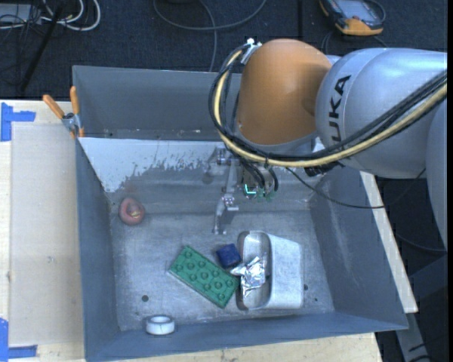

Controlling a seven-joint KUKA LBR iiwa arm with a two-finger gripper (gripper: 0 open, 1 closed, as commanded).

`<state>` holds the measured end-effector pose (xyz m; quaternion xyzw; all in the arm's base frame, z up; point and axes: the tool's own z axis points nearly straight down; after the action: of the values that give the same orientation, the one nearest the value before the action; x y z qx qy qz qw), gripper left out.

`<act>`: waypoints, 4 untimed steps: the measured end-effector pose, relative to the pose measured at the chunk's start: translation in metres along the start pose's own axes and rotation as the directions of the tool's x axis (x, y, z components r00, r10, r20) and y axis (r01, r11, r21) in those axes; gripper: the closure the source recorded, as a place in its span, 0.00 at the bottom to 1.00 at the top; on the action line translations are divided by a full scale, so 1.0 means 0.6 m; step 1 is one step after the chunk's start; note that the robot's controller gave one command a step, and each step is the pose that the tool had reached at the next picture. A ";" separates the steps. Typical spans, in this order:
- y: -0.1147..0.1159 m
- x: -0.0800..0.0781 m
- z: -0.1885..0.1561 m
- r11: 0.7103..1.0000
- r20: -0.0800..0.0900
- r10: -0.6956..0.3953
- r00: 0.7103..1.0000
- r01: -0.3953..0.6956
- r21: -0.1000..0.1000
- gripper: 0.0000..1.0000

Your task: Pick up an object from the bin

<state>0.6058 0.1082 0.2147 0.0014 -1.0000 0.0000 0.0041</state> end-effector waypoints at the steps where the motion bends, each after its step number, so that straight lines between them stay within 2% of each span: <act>1: -0.040 0.131 0.238 0.991 0.017 -0.130 0.991 0.131 -0.002 0.00; 2: -0.021 0.169 0.193 1.000 0.006 -0.002 1.000 0.002 -0.001 0.00; 3: -0.015 0.190 0.195 0.987 0.004 0.158 0.987 -0.158 -0.001 0.00; 4: -0.020 0.179 0.241 0.966 0.011 0.257 0.966 -0.257 -0.005 0.00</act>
Offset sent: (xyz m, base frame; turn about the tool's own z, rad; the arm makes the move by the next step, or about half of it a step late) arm -0.0822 -0.0258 -0.1447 -0.1329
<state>0.4970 0.0961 0.0713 -0.1284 -0.9917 -0.0011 -0.0017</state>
